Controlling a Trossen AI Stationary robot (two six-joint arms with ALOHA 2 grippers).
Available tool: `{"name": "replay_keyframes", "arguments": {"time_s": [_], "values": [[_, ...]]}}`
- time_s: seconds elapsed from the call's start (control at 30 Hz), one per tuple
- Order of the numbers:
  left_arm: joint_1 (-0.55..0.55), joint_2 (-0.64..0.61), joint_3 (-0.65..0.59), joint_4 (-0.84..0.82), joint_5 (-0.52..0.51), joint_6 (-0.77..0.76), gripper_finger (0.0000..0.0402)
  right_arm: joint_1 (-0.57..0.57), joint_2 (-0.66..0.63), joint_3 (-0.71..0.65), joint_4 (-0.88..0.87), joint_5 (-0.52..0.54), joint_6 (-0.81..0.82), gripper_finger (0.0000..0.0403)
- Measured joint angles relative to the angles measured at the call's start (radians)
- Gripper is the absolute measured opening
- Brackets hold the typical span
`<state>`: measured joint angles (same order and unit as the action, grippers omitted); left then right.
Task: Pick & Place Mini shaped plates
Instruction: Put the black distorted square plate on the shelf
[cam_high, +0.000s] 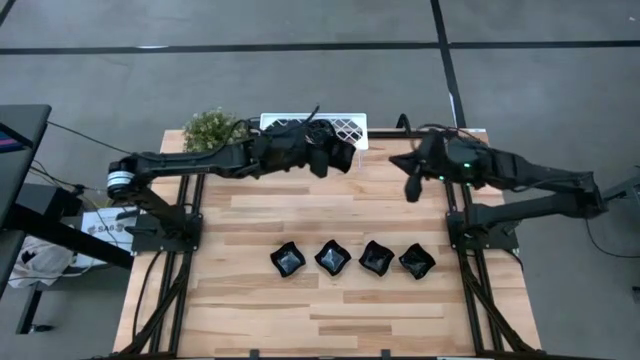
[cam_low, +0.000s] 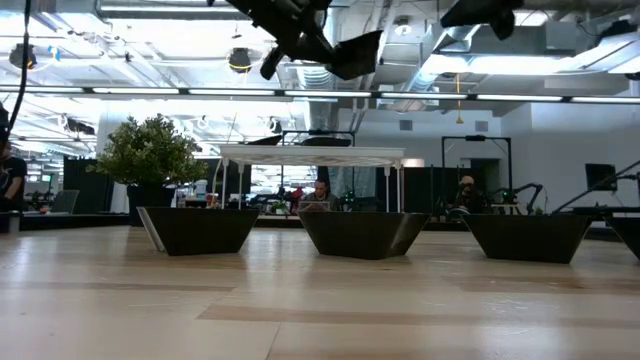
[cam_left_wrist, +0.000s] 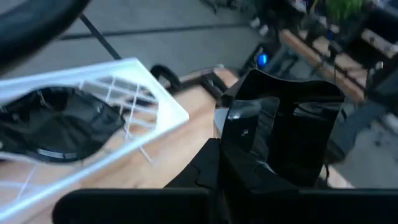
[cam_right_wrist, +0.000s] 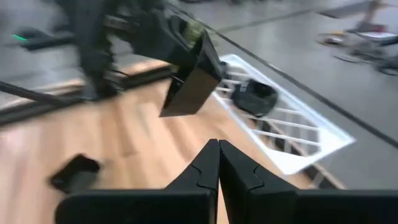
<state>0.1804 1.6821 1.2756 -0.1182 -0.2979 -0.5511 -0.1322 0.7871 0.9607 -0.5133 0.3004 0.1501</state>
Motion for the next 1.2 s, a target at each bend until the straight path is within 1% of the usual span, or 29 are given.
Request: {"name": "replay_keyframes", "arguments": {"time_s": [0.07,0.17,0.33,0.5,0.67,0.8,0.97,1.1,1.2], "values": [[0.0,0.005,0.001,0.034,-0.031,-0.003,0.0006,0.0,0.048,0.037,-0.022,0.039,-0.013,0.0002],[-0.001,0.005,0.001,0.056,-0.077,-0.003,0.0006,0.0,0.117,0.074,-0.028,0.062,-0.051,0.0012],[-0.001,0.001,0.001,0.059,-0.123,-0.004,0.0006,0.0,0.218,0.109,-0.017,0.145,-0.055,0.0055],[-0.001,0.001,0.001,0.06,-0.148,-0.002,0.0006,0.0,0.274,0.116,0.127,0.15,-0.055,0.0096],[-0.005,0.001,0.001,0.063,-0.196,0.029,0.0006,0.0,0.313,0.116,0.231,0.149,-0.047,0.0121],[-0.005,0.001,0.001,0.077,-0.2,0.042,0.0006,0.0,0.344,0.116,0.285,0.147,-0.016,0.0129],[-0.005,0.001,0.001,0.082,-0.199,0.042,0.0006,0.0,0.389,0.116,0.341,0.148,0.008,0.0129],[-0.005,0.001,0.001,0.083,-0.199,0.042,0.0006,0.0,0.399,0.116,0.349,0.202,0.008,0.0126],[-0.005,0.001,0.001,0.083,-0.199,0.042,0.0007,0.0,0.397,0.116,0.368,0.223,0.009,0.0124]]}}
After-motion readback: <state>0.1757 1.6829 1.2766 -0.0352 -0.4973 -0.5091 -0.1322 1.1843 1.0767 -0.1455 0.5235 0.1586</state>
